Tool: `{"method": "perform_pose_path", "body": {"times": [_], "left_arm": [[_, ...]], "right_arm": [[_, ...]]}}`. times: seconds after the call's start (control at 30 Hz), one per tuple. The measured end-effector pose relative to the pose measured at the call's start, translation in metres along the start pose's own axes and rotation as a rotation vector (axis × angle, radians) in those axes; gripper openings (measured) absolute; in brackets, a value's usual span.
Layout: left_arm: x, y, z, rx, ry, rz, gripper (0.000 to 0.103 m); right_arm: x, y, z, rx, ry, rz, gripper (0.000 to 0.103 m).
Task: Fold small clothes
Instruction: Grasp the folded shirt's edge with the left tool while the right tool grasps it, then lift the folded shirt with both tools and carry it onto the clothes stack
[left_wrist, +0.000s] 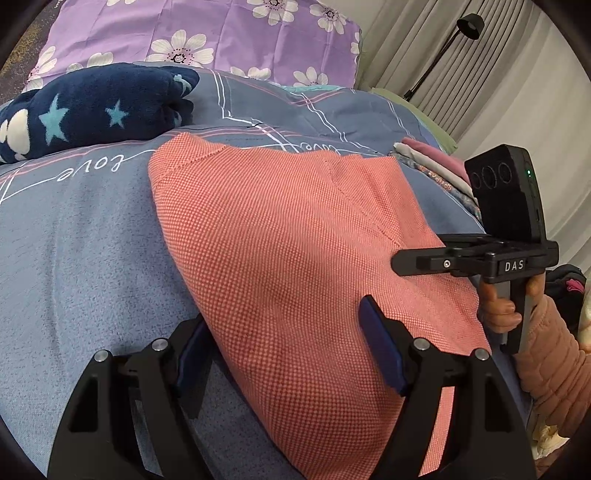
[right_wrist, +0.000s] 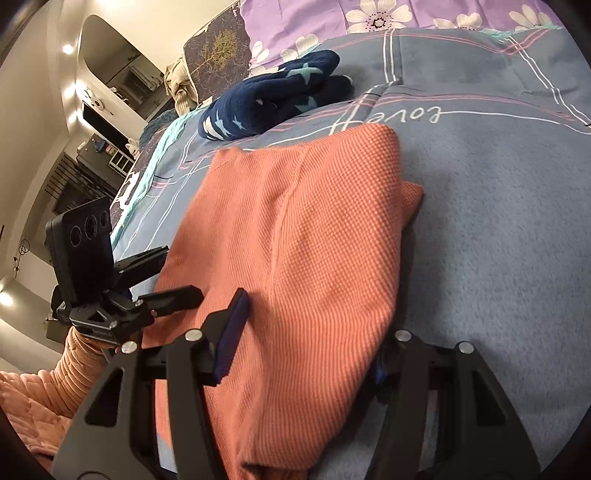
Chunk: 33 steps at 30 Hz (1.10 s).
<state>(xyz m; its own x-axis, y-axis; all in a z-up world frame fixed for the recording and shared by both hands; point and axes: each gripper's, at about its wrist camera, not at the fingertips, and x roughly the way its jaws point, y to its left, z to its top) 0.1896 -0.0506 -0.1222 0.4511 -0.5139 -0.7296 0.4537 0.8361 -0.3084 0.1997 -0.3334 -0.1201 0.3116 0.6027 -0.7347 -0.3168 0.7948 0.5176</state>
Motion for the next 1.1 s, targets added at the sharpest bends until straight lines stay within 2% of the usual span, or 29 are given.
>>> {"method": "perform_pose_path", "body": {"times": [0.17,0.27,0.33,0.4,0.47,0.5,0.6,0.67,0.8,0.87,1.1], "left_arm": [[0.004,0.001,0.004,-0.008,-0.007,-0.016,0.075],[0.003,0.002,0.006,-0.023,-0.026,-0.004,0.053],[-0.002,0.006,0.006,-0.053,-0.048,-0.005,0.038],[-0.006,0.004,0.006,-0.054,-0.066,0.014,0.032],[-0.011,-0.009,0.006,-0.005,-0.089,0.072,0.029],[-0.014,-0.017,0.007,0.027,-0.103,0.103,0.028],[-0.03,-0.041,0.008,0.092,-0.153,0.185,0.026],[-0.043,-0.05,0.012,0.097,-0.18,0.177,0.026],[-0.068,-0.078,0.019,0.146,-0.227,0.164,0.026],[-0.079,-0.103,0.022,0.203,-0.256,0.172,0.026],[-0.104,-0.165,0.022,0.3,-0.322,0.146,0.026]], "right_arm": [[0.006,0.003,0.004,-0.006,-0.014,0.005,0.057],[0.01,0.006,0.006,-0.007,-0.028,-0.014,0.049],[0.009,0.012,0.005,-0.014,-0.039,-0.043,0.035],[0.006,0.022,0.003,-0.033,-0.059,-0.091,0.027],[0.001,0.042,0.0,-0.095,-0.094,-0.179,0.024],[-0.002,0.056,-0.003,-0.14,-0.115,-0.237,0.023],[-0.011,0.081,-0.009,-0.212,-0.171,-0.323,0.022],[-0.025,0.096,-0.015,-0.238,-0.224,-0.353,0.022],[-0.062,0.114,-0.027,-0.229,-0.317,-0.353,0.022],[-0.086,0.126,-0.038,-0.244,-0.372,-0.382,0.022],[-0.153,0.155,-0.071,-0.278,-0.493,-0.51,0.022]]}}
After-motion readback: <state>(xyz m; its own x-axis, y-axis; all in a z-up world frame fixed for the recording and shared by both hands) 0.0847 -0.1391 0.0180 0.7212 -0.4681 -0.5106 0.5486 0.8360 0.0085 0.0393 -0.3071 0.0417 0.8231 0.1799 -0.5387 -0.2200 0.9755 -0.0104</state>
